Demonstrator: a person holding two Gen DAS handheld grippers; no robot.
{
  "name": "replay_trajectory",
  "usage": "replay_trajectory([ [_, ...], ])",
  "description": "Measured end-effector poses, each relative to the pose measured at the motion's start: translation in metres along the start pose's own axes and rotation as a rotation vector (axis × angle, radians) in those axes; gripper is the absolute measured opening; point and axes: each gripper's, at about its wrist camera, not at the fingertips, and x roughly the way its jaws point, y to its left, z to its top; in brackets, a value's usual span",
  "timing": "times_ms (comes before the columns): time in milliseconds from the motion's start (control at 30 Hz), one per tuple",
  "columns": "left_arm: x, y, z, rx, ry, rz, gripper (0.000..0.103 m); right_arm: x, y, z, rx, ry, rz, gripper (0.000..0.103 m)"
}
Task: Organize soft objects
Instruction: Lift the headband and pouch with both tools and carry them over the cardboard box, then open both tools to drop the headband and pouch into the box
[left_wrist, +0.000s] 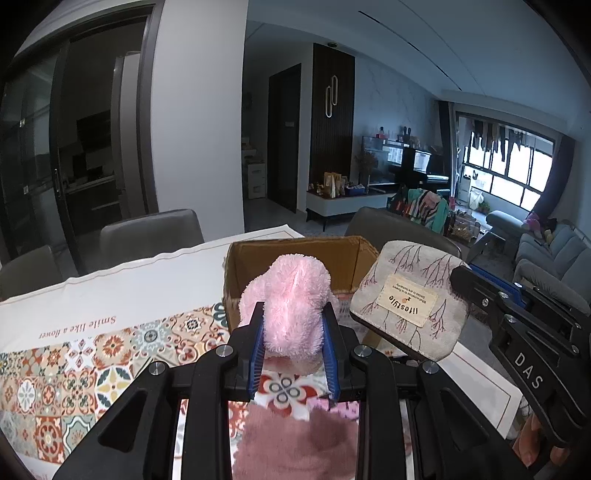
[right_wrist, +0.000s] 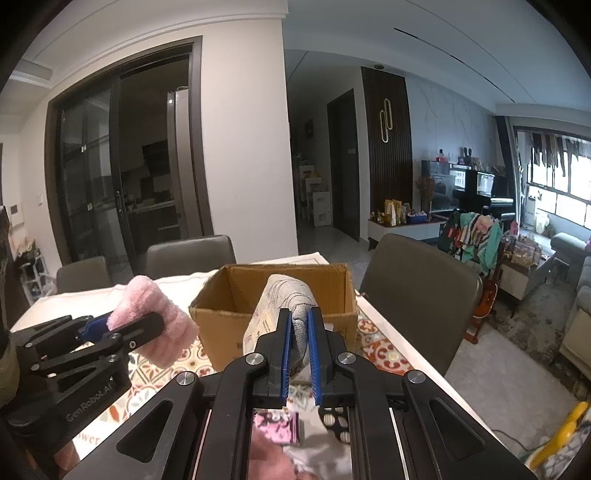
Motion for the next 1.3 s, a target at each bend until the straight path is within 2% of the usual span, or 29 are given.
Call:
replay_trajectory([
  [433, 0.053, 0.005, 0.048, 0.022, -0.032, -0.004, 0.028, 0.040, -0.004, 0.044, -0.008, -0.074, -0.010, 0.010],
  [767, 0.099, 0.009, 0.060, 0.037, -0.022, 0.003, 0.028, 0.077, -0.006, 0.063, -0.019, -0.086, -0.013, 0.010],
  [1000, 0.136, 0.013, 0.060, 0.035, 0.020, 0.004, 0.028, 0.114, -0.003, 0.061, -0.036, -0.046, -0.020, 0.010],
  [1300, 0.179, 0.015, 0.041, 0.040, 0.127, -0.017, 0.028, 0.163, -0.014, 0.047, -0.013, 0.077, -0.016, 0.010],
])
